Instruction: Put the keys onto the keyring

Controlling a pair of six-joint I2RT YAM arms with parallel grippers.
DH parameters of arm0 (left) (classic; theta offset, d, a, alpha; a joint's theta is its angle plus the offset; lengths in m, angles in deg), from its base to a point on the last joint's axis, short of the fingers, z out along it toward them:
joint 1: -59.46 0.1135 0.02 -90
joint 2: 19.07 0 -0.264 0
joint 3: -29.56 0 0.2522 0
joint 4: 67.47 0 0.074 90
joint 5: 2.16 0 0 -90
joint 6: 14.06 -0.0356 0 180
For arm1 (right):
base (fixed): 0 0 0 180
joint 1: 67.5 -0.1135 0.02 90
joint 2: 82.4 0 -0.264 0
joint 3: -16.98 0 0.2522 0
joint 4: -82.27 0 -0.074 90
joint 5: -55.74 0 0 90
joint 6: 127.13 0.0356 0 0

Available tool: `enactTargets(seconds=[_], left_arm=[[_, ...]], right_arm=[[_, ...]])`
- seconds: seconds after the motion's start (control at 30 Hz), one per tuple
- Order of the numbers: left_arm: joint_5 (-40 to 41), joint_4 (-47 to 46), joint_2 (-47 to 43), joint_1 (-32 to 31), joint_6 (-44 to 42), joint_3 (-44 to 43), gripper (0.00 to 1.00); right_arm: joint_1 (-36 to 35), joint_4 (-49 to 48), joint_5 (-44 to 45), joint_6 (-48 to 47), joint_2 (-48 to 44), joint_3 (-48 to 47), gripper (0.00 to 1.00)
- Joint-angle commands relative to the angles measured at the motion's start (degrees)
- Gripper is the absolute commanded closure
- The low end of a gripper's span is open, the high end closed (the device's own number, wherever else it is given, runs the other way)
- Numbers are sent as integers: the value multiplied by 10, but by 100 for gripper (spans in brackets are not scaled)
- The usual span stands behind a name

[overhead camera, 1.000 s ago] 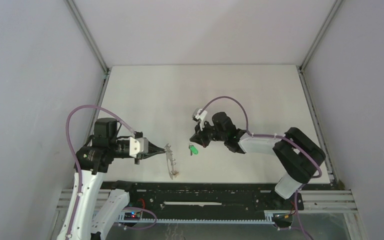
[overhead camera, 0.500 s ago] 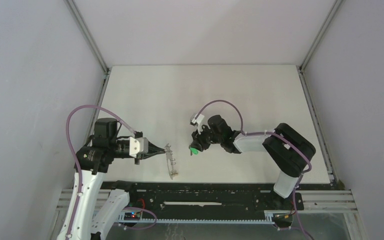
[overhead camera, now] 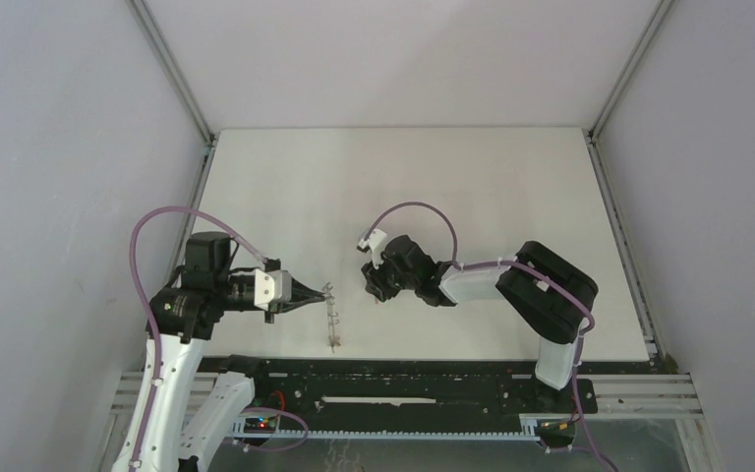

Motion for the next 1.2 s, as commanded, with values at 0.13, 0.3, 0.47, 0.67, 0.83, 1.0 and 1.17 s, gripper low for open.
enactTargets(seconds=[0.13, 0.3, 0.47, 0.67, 0.83, 1.0, 1.17], left_arm=[[-26, -14, -7, -2, 3, 13, 100], [-25, -14, -9, -2, 3, 14, 100], [-24, -14, -11, -2, 4, 14, 100], [-22, -14, -15, -2, 6, 16, 100], [-22, -14, -14, -3, 8, 13, 100], [-23, -16, -14, -2, 8, 14, 100], [-27, -20, -8, -3, 6, 18, 100]], right_arm=[[-31, 52, 150, 10, 13, -38, 57], [-44, 55, 164, 16, 7, -38, 62], [-36, 48, 141, 21, 3, -38, 77], [-15, 33, 36, 8, -12, -38, 100], [-16, 18, -61, -26, -36, -22, 100], [-18, -1, -111, -37, -71, 14, 100], [-16, -23, -175, -53, -132, 59, 100]])
